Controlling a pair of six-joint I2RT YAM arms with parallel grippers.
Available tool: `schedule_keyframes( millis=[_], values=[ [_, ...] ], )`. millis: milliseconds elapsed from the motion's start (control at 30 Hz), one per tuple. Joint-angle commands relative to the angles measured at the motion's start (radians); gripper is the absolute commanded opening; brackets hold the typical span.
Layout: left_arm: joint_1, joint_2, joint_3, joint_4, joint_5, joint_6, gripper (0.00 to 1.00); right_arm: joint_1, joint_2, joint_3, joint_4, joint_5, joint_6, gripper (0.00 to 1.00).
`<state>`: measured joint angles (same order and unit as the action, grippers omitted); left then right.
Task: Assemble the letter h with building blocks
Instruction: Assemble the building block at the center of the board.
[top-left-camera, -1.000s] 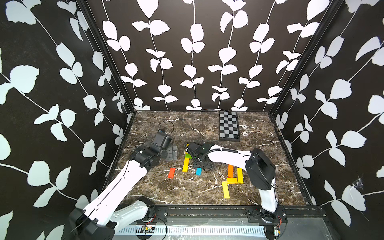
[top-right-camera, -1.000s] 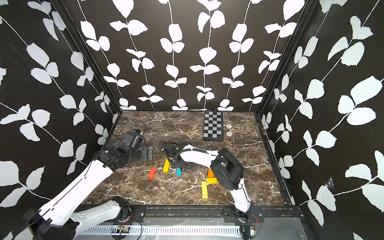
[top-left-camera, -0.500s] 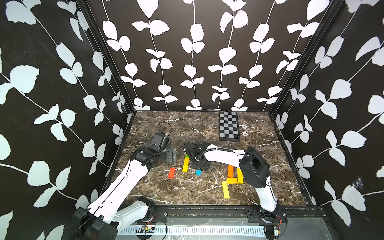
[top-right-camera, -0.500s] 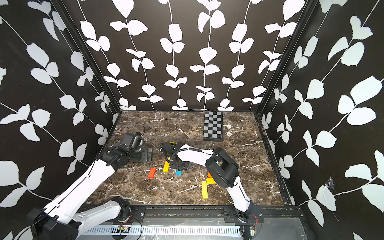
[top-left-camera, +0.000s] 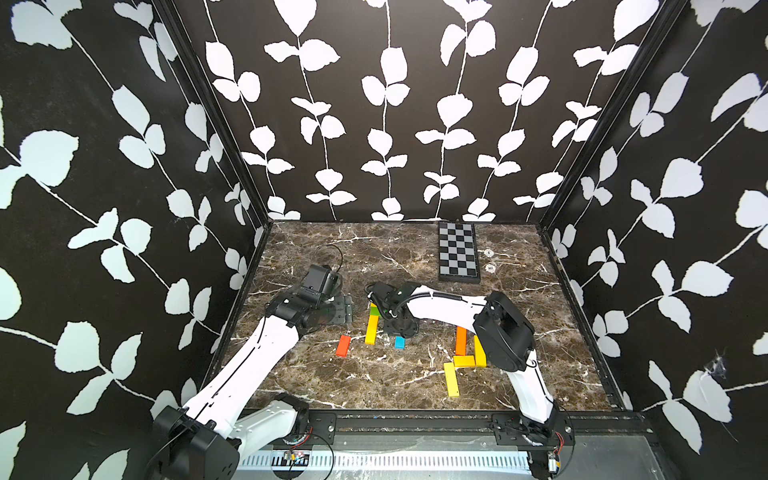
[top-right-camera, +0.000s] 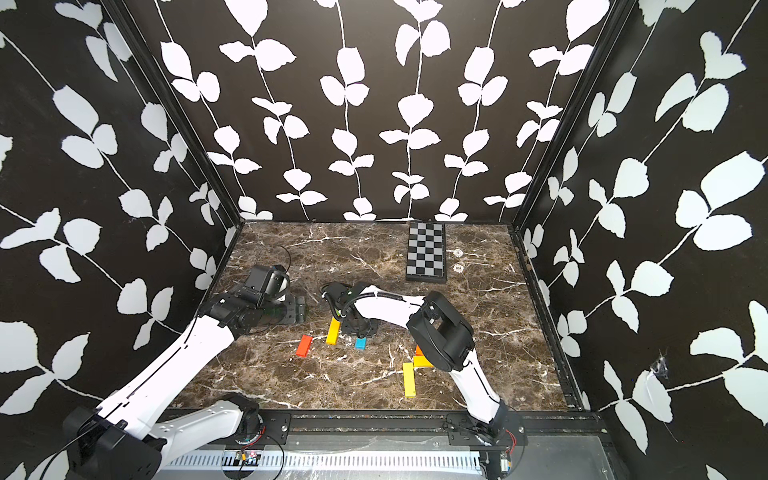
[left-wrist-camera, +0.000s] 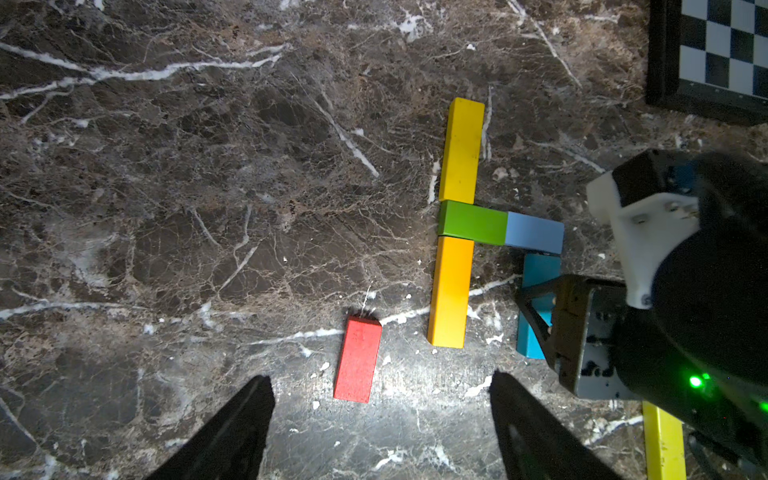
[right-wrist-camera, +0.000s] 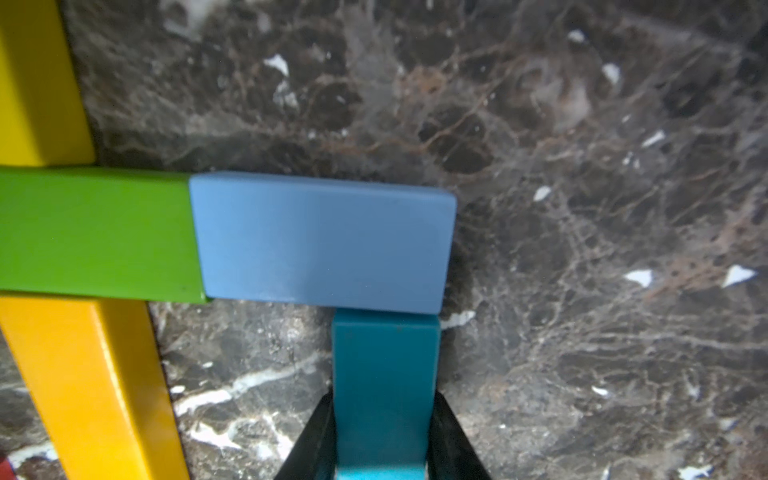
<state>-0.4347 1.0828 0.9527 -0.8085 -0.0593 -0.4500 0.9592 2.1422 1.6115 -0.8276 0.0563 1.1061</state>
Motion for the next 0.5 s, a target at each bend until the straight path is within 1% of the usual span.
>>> schedule_keyframes(
  millis=[0, 467],
  values=[
    [0.010, -0.002, -0.015, 0.012, 0.010, 0.017, 0.84, -0.008, 0.024, 0.012, -0.016, 0.000, 0.004, 0.34],
    [0.011, 0.012, -0.019, 0.015, 0.023, 0.028, 0.82, -0.023, 0.028, -0.001, 0.017, -0.026, 0.029, 0.33]
  ],
)
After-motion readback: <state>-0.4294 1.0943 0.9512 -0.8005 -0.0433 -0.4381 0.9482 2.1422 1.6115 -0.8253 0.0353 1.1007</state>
